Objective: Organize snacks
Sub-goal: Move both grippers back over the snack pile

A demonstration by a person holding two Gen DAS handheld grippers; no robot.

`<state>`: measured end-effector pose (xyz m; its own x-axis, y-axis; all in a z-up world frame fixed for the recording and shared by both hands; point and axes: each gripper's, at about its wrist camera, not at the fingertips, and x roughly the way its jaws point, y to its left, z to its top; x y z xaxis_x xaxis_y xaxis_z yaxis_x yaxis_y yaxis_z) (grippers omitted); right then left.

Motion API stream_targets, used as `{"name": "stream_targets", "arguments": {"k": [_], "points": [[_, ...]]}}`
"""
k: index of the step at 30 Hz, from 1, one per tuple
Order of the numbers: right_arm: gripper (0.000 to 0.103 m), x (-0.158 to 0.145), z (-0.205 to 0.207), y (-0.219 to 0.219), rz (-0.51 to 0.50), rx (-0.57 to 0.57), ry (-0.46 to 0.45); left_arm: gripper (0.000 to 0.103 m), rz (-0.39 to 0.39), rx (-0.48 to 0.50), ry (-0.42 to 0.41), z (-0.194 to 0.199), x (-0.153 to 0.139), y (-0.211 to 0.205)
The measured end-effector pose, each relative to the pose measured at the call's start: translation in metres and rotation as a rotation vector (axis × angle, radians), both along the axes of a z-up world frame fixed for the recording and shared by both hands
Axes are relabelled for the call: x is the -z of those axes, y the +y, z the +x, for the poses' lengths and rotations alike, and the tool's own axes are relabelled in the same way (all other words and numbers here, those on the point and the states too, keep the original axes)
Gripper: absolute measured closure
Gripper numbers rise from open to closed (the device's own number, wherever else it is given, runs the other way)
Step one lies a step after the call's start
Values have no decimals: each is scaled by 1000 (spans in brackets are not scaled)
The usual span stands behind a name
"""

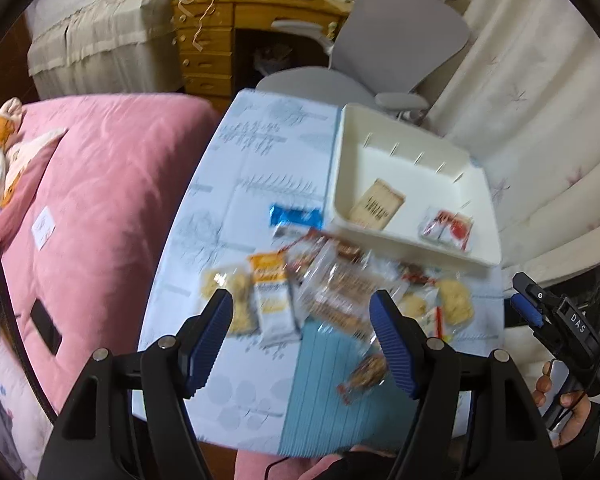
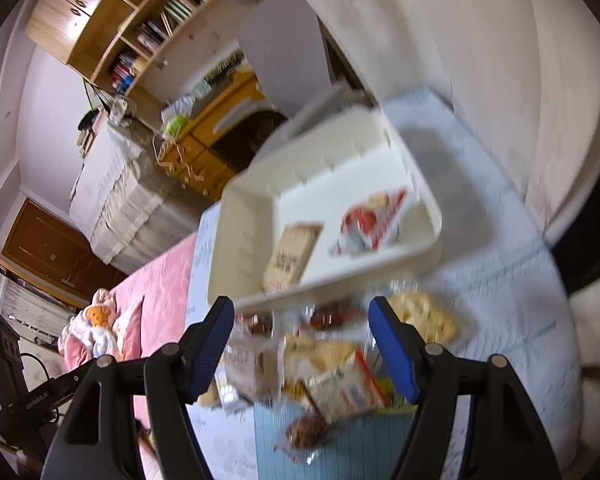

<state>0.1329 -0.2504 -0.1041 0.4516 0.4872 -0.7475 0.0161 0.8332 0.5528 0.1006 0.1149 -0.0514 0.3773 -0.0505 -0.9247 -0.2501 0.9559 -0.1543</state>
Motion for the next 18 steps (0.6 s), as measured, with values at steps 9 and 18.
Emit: {"name": "stream_targets", "arguments": {"k": [9, 18], "points": [[33, 52, -26, 11, 76, 9, 229, 33, 29, -62, 156, -20, 40, 23], [33, 83, -46, 18, 135, 142, 384, 32, -9, -49, 238, -19, 75, 52]]}}
